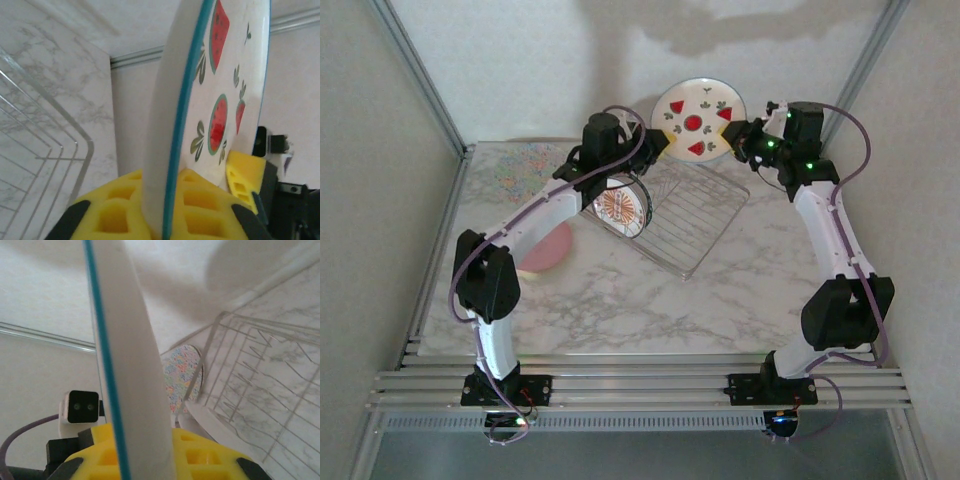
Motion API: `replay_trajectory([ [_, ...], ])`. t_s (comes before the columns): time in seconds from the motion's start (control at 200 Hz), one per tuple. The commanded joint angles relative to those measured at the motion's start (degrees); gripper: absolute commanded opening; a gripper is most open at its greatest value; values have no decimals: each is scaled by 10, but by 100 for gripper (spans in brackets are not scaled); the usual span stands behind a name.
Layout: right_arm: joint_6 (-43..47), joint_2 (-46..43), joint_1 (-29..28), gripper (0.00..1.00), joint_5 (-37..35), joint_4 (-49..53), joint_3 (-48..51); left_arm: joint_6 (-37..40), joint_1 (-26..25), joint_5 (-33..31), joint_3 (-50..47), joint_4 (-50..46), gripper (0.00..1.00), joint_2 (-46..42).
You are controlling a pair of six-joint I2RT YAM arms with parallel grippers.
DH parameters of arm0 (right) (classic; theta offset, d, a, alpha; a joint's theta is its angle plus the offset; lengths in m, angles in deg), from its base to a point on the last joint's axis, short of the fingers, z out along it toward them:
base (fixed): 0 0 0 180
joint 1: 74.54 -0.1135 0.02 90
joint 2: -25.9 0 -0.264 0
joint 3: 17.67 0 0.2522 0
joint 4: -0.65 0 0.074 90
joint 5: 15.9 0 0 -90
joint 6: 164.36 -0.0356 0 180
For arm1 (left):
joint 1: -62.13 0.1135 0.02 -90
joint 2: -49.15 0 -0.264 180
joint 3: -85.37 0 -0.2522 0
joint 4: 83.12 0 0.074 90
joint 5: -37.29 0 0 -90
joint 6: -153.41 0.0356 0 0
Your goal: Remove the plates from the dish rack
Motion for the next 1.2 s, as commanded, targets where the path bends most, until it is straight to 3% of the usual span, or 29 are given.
replay_trajectory([
  [0.0, -10, -17, -8, 0, 28, -72, -6, 34, -9, 10, 8, -1, 0, 0],
  [0.125, 1, -19, -8, 2, 25, -71, -6, 27, -3, 13, -6, 8, 0, -10],
  [0.3, 57, -35, -7, 44, 4, -43, -11, 9, 15, 12, -50, 45, 0, -46],
  [0.4, 108, -54, -10, 53, -28, -10, -11, -1, 31, 12, -76, 56, 0, -74],
  [0.761, 331, -157, -88, 59, -170, -41, 62, -14, 137, -7, -248, 26, 0, -241],
  [1.056, 512, -189, -198, 64, -183, -75, 115, -34, 264, -83, -449, -68, 0, -445],
  [1.196, 582, -195, -246, 67, -173, -70, 133, -38, 301, -117, -515, -114, 0, -512],
])
